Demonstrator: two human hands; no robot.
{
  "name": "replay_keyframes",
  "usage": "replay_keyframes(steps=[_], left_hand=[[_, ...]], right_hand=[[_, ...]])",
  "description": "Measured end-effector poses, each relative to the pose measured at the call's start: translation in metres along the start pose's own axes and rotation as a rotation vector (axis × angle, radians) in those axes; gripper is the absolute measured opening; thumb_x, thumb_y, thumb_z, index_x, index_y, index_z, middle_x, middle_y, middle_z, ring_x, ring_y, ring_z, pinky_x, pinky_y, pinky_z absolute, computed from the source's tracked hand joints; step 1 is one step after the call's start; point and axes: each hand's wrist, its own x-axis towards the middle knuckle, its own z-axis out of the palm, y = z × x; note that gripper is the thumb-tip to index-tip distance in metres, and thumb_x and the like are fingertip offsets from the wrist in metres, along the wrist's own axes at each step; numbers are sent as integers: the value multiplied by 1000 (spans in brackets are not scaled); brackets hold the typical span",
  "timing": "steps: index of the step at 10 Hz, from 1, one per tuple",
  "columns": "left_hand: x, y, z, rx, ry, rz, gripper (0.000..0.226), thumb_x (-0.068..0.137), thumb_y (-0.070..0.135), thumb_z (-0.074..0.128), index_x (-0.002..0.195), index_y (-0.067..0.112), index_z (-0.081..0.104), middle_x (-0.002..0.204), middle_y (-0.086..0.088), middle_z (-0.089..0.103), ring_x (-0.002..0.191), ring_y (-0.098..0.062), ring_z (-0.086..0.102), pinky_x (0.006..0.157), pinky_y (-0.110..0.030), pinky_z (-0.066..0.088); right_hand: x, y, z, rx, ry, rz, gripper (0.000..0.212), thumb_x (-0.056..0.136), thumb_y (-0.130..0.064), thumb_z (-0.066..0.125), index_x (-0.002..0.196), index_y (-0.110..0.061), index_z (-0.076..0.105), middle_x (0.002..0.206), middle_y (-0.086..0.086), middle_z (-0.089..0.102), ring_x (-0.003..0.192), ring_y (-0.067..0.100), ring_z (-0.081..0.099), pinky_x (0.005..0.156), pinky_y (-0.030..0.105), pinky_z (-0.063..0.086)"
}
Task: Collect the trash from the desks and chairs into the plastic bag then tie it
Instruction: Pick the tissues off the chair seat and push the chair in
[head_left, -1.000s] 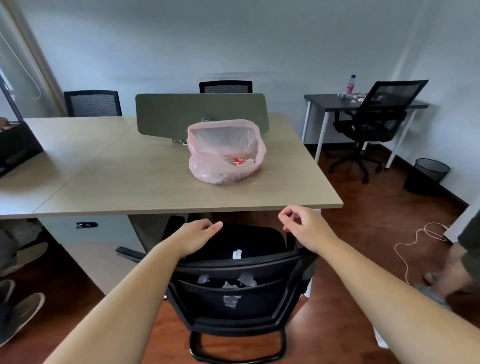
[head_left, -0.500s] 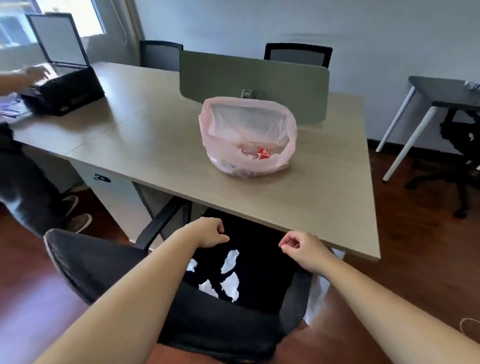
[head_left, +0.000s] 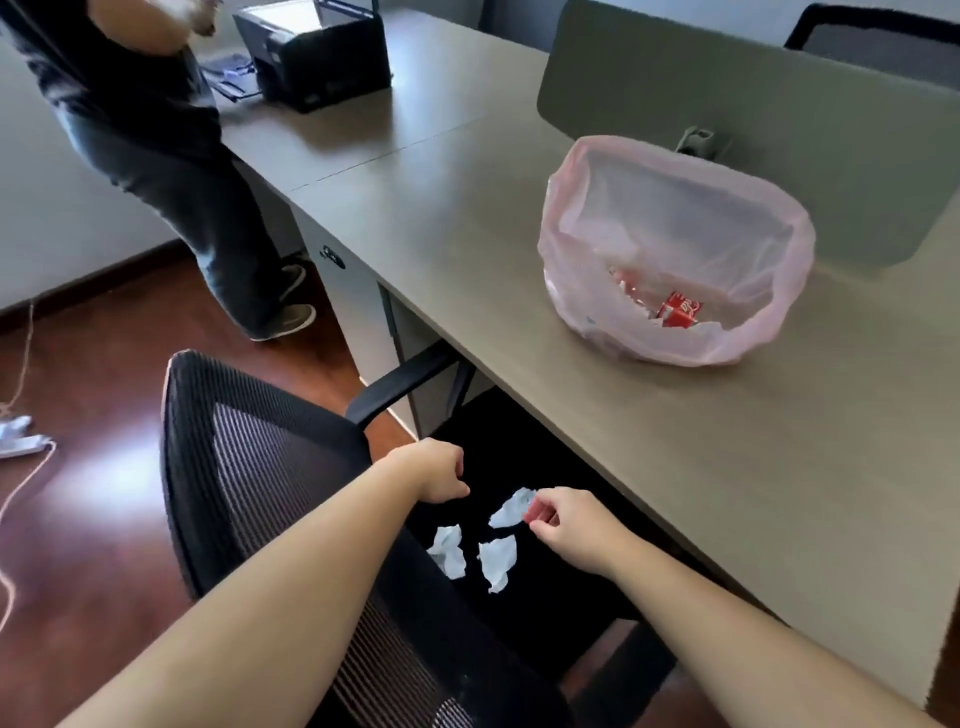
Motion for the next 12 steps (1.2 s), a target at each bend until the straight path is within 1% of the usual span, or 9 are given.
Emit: replay_keyframes(steps=[2,3,6,7,8,9,10,11,12], left_hand=[[33,-10,25,-21,-83,-106,37,86,32,57,118,13,56,116,-6,62,104,-27,59,81,-37,49],[50,-11,52,-101,-86,-186,43,84,29,59,123,14,51,120,-5,57,107,-26,57,84,-37,50],[111,-14,135,-74,-160,-351,99,71,20,78,148,25,15,147,-8,22,125,-30,41,92,-40,44],[141,-15,158,-204,-200,-448,104,75,14,73,150,31,3,157,-11,-3,125,-32,40,88,-39,48],[170,-18,187,-265,-227,-547,115,77,10,71,148,37,-15,156,-12,-25,126,-31,39,90,-43,50],[189,-23,205,-245,-186,-590,104,81,6,66,150,32,-7,156,-16,-14,121,-30,43,87,-40,53],[199,-27,222,-381,-95,-659,49,85,1,56,131,15,41,136,-14,39,110,-30,57,83,-35,51],[207,-26,231,-545,-16,-692,20,84,-1,51,100,10,56,111,-11,62,101,-30,62,80,-36,50],[219,-29,214,-555,198,-678,27,84,-2,48,107,12,48,109,-9,55,87,-30,61,67,-37,45]], right_hand=[[39,14,32,-365,-227,-194,24,89,-25,48,110,-20,60,113,1,57,108,21,56,85,34,50],[62,30,49,-404,-328,-228,24,89,-26,50,111,-21,58,117,1,54,111,22,54,87,34,49],[156,66,87,-411,-348,3,60,82,-32,60,135,-27,33,143,3,27,126,29,37,92,39,44],[178,74,109,-332,-344,79,72,81,-38,60,143,-31,25,154,5,8,134,34,27,99,44,42],[200,85,136,-426,-402,104,96,80,-46,65,149,-42,-1,155,7,-27,145,41,-4,103,60,32],[217,94,156,-496,-486,137,108,74,-42,74,147,-45,-6,148,8,-42,142,44,-18,100,67,32],[225,107,173,-482,-429,55,72,79,-22,70,136,-39,29,156,3,-20,144,39,-4,94,52,44],[230,125,186,-321,-344,47,24,89,-11,52,111,-18,54,130,1,31,126,27,37,84,29,42],[232,143,201,-66,-284,115,15,93,-8,41,95,-12,55,97,-3,38,92,18,50,61,11,30]])
